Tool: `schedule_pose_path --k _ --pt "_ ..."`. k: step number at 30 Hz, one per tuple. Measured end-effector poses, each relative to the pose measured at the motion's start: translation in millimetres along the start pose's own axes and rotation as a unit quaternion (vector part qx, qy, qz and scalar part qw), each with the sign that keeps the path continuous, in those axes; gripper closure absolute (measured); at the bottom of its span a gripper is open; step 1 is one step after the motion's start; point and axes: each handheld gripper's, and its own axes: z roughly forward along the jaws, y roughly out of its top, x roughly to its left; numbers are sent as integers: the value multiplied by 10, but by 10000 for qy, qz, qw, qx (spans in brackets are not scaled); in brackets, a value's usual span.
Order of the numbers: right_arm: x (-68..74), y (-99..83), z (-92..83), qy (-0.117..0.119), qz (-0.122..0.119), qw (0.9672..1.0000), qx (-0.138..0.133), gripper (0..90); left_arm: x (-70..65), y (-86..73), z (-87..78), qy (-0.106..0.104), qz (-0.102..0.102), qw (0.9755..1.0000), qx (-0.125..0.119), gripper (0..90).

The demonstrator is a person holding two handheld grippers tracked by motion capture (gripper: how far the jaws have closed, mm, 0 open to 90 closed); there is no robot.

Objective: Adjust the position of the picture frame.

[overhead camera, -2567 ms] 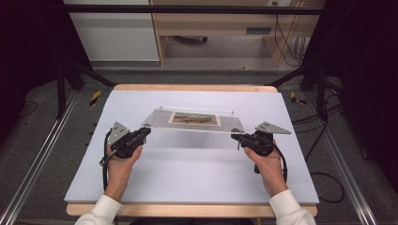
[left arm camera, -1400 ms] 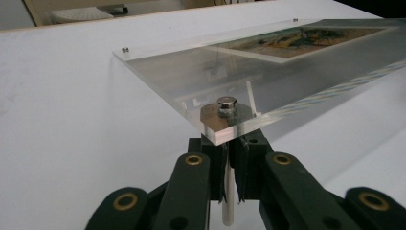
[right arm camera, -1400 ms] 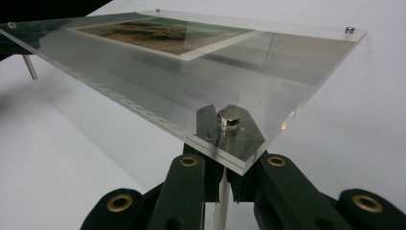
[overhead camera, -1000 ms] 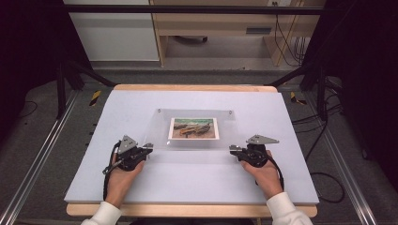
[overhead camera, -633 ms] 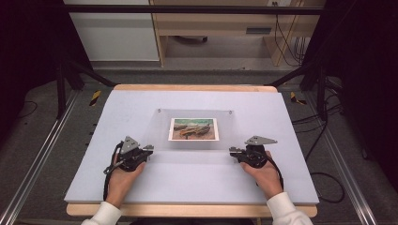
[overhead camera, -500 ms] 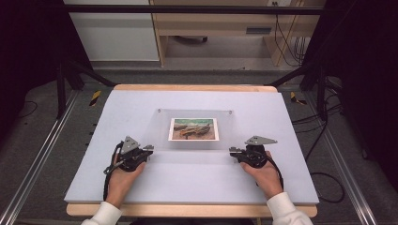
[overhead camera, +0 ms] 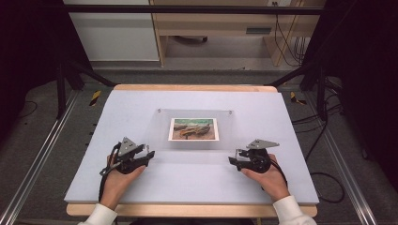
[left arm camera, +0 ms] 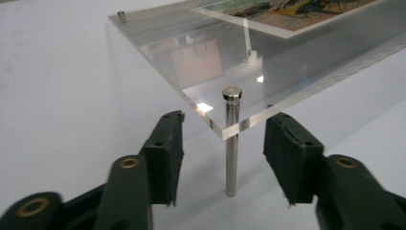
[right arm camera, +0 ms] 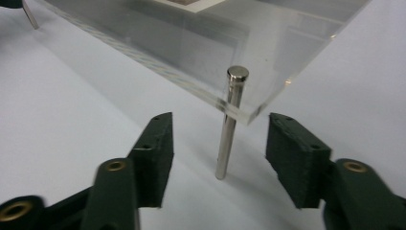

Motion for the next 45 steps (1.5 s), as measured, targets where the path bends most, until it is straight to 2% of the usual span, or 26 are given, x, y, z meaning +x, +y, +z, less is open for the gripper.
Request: schedule_pose_path --k 3,8,9,12,14,17,22,26,31,34,37,42,45 --pt "3 -25 -66 -27 -4 10000 -28 306 -21 6 -55 -78 -52 10000 0 326" --pt "2 -23 -168 -59 35 9998 -172 212 -36 29 -125 -243 -108 9996 -78 201" --pt "-1 -23 -192 -32 111 9998 -147 191 -35 29 -125 -260 -140 9995 -98 177" --pt "-14 -27 -222 -32 192 9997 -145 152 -24 35 -129 -296 -181 9993 -111 137" --pt "-21 -24 -236 -4 176 9998 -113 133 -21 43 -130 -341 -216 9991 -147 114" --pt "-28 -20 -264 46 92 9997 -230 119 -27 56 -139 -399 -209 9988 -206 92" --pt "-35 1 -299 20 93 9994 -333 118 -34 94 -167 -496 -264 9977 -374 84" --pt "-24 36 -330 -24 95 9991 -409 116 -28 134 -215 -433 -294 9973 -518 82" --pt "3 136 -389 -289 -13 9980 -561 132 -11 211 -266 -350 -276 9972 -600 84" --pt "11 209 -408 -383 -29 9973 -628 160 18 275 -283 -238 -299 9979 -529 102" --pt "11 310 -398 -596 -61 9961 -645 197 55 354 -264 -213 -338 9978 -538 111" --pt "27 492 -353 -662 -151 9962 -552 283 121 525 -144 -319 -500 9968 -528 107" --pt "0 574 -283 -614 -131 9966 -537 301 154 600 -20 -386 -438 9978 -306 112"
